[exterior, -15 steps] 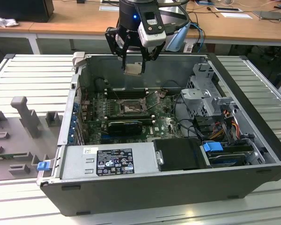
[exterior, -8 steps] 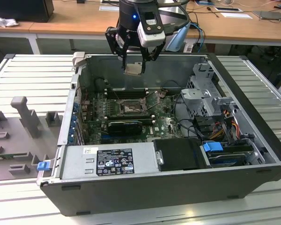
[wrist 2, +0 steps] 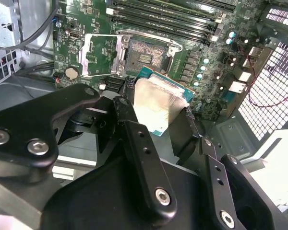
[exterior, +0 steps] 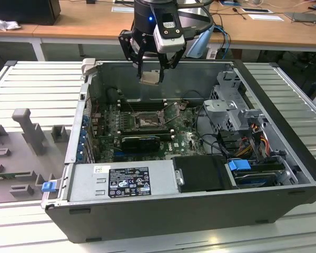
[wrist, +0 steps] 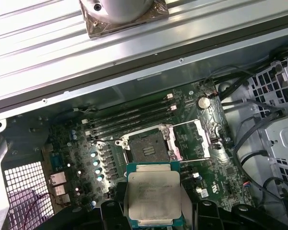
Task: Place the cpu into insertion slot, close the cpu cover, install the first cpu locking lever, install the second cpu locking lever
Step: 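Place the cpu into insertion slot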
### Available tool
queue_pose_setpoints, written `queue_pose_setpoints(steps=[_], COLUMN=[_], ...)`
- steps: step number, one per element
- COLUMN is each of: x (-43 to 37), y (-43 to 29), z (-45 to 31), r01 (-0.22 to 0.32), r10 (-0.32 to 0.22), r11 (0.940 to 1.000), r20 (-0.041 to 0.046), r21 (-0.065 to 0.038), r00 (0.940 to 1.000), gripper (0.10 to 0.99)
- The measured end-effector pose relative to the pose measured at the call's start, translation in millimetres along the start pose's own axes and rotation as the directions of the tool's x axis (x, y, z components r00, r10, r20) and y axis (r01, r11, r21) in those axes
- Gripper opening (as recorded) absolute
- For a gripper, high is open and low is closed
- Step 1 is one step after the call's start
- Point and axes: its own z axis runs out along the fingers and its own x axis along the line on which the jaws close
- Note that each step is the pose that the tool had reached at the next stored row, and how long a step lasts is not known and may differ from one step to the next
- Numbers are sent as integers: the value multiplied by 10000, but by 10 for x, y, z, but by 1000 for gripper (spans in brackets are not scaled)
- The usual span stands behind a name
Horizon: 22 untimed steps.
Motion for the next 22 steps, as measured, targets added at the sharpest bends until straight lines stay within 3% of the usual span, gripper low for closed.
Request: queue_pose_setpoints(steps=[7, 17, 22], x=[0, -1, 0], y=[0, -1, -2], z=[1, 16, 16], r01=[-455, -519, -1053], r10=[455, 519, 1054], r11=[9990, 9987, 9944], r20=[40, 41, 88], r21=[-8, -8, -23], r00=[9990, 9986, 9944], gripper=[529, 529, 529])
